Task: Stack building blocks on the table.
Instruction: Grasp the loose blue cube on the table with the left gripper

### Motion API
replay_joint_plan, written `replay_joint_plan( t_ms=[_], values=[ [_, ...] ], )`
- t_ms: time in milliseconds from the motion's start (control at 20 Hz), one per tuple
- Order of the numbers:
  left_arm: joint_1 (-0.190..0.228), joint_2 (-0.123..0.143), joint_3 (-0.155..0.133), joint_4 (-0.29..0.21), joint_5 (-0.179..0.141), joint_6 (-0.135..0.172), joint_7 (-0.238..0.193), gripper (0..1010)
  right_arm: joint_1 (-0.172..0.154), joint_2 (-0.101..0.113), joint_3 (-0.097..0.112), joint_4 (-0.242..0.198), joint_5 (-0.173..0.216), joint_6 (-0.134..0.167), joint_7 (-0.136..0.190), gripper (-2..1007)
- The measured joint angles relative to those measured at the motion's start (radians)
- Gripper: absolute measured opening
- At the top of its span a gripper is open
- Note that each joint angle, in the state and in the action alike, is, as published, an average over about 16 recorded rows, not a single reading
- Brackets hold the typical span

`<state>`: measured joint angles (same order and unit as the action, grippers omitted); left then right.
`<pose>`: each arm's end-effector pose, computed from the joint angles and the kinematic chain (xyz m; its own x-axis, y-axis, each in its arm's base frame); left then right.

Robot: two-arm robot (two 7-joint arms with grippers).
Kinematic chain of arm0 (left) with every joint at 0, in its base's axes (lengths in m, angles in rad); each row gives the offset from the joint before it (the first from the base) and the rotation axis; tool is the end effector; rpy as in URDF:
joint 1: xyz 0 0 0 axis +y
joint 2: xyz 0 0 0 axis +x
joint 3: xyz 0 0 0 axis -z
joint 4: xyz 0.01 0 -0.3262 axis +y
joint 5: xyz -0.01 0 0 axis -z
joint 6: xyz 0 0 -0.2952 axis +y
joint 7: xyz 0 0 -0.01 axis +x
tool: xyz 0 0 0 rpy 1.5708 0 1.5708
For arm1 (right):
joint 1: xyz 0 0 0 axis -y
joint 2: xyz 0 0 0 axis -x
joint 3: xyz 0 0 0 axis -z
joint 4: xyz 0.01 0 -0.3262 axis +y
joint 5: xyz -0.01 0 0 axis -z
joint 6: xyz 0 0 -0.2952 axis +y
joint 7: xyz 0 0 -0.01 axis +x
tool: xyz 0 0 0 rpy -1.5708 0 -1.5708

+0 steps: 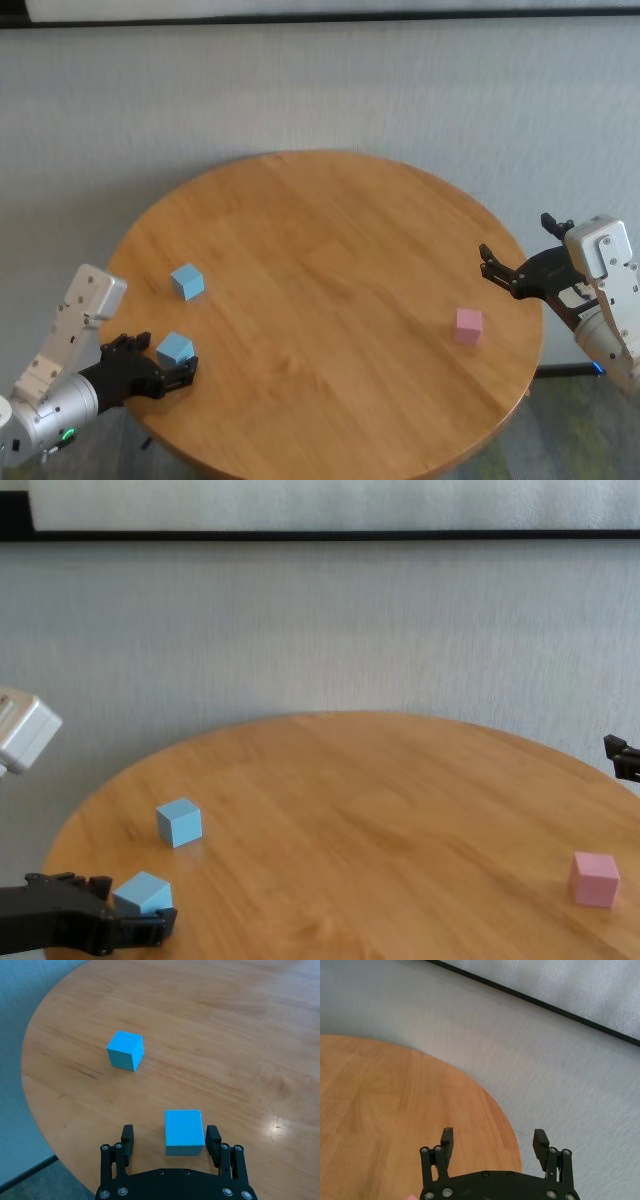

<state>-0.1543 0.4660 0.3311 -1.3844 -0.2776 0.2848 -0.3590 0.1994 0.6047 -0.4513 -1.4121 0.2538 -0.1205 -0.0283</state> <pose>0.3480 0.0877 -0.3489 0.5342 0.8438 0.0505 -0.7562 0.4504 0.4747 0.3511 -0.1069 -0.3289 0.2922 -0.8803 0.3738 0.9553 0.2873 -0.0703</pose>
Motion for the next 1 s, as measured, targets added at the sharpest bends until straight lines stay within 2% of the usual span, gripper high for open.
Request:
replay_joint_plan(
  t_ms=[650,1000],
  values=[
    [0.002,0.000,-0.003,-0.001,-0.005,-0.004,-0.004,762,0.000,0.000,0.000,0.000,0.000,0.000,0.000,1005],
    [0.007,0.005,-0.013,-0.016,-0.008,-0.007,-0.011,609,0.000,0.000,0.000,0.000,0.000,0.000,0.000,1005]
  ],
)
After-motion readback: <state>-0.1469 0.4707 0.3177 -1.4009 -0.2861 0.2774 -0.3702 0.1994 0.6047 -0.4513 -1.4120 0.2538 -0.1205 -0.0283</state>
